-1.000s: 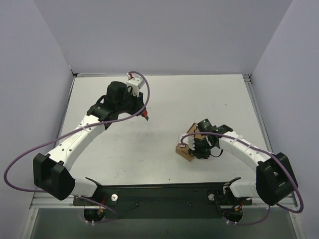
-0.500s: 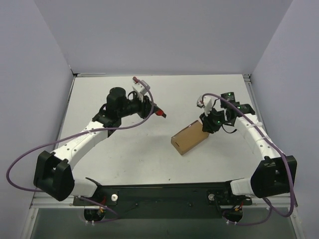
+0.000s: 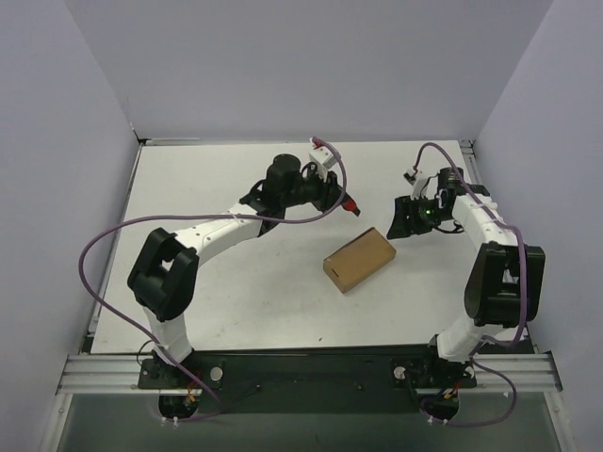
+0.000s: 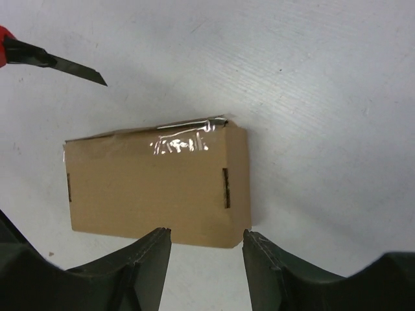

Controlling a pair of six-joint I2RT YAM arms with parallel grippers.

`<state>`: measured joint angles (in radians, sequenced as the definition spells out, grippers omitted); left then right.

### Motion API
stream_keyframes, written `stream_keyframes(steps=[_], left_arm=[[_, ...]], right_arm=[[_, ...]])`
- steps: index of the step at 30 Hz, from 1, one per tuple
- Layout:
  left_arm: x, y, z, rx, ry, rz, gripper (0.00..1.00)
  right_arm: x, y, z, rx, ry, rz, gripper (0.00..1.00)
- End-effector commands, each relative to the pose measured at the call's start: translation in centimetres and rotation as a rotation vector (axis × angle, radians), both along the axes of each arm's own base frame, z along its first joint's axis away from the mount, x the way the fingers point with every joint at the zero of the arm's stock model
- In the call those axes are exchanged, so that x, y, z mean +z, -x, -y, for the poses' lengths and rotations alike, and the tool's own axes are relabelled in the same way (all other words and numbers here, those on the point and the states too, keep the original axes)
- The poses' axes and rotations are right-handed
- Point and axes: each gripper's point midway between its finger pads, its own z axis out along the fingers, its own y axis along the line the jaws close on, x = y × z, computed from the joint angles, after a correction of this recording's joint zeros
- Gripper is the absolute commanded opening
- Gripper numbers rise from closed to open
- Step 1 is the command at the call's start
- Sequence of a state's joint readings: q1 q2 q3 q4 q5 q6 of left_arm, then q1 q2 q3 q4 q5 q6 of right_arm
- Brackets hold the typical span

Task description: Unpack the express box

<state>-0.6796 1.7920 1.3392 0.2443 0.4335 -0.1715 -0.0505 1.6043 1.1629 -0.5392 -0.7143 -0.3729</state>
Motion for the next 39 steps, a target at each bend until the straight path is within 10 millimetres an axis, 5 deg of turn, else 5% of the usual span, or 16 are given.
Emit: stream_keyframes(steps=[1, 5, 14, 39], left_arm=[[4.2, -3.1, 1.1, 0.054, 0.066, 0.131, 0.00], [2.9, -4.1, 2.4, 0.056, 0.053, 0.147, 0.00], [1.1, -2.7, 6.3, -0.013, 0.050, 0.147, 0.00], [-2.6, -1.2, 6.7, 0.007, -0.034, 0.116, 0.00]], right_arm=[[1.0, -2.1, -1.4, -0.030, -0.124, 0.015, 0.48], [-1.2, -1.8, -1.7, -0.008, -0.108, -0.023, 0.44], [-5.0, 0.2, -0.3, 0.028, 0.047, -0.081, 0.37], [-6.4, 0.5, -0.7, 0.032, 0.096, -0.105, 0.29]])
